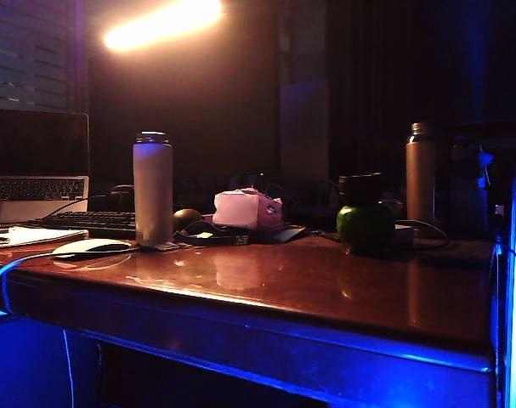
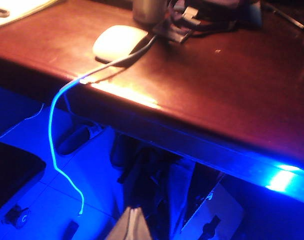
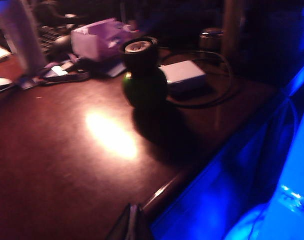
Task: Stack the black thermos bottle cap from the table onto the green apple.
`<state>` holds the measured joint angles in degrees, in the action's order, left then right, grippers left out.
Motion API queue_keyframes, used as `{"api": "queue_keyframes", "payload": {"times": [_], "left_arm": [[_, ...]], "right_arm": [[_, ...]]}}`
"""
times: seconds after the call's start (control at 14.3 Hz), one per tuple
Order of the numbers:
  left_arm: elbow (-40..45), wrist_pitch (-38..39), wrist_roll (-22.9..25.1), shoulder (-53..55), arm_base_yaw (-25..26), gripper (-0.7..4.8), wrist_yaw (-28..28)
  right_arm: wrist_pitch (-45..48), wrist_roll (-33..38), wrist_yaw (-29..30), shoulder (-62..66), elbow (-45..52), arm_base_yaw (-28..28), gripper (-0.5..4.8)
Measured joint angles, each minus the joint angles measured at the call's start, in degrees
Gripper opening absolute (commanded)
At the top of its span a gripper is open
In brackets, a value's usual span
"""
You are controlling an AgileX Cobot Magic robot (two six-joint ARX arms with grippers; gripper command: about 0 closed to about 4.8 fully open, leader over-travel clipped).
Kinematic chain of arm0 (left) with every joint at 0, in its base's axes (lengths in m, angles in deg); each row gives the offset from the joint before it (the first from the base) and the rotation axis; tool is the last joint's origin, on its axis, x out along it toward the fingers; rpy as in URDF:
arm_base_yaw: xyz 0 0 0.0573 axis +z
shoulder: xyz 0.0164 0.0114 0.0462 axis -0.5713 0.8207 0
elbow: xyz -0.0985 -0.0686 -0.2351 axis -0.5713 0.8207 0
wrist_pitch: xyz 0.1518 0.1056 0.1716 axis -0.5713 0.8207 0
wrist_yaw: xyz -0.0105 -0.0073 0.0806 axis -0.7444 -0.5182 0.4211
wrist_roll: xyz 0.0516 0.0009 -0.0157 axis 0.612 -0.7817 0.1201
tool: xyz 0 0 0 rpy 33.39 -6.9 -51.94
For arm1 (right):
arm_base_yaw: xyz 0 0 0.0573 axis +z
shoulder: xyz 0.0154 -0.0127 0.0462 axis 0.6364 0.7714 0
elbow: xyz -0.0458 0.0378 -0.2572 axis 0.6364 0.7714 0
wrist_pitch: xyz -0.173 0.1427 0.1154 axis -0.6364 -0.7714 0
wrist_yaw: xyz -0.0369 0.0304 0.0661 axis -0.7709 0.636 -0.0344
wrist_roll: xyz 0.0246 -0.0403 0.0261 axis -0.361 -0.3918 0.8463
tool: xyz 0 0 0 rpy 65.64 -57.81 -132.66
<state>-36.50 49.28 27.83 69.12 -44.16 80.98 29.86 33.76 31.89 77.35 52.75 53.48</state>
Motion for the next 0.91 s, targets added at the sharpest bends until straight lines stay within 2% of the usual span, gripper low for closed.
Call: {"api": "queue_keyframes", "payload": {"times": [0.21,0.42,0.91], "left_arm": [[1.1,-2.2,0.0,-0.1,0.0,-0.03,0.0],[1.8,-3.5,2.8,-0.1,0.0,-0.03,0.0],[1.9,-3.5,4.3,-0.1,0.0,-0.01,0.1]], "right_arm": [[-0.6,0.1,-0.9,0.0,3.4,0.0,-0.05],[-2.2,0.1,-0.9,0.0,5.4,0.0,-0.05],[-1.9,-1.0,-1.1,0.3,5.5,0.0,-0.05]]}}
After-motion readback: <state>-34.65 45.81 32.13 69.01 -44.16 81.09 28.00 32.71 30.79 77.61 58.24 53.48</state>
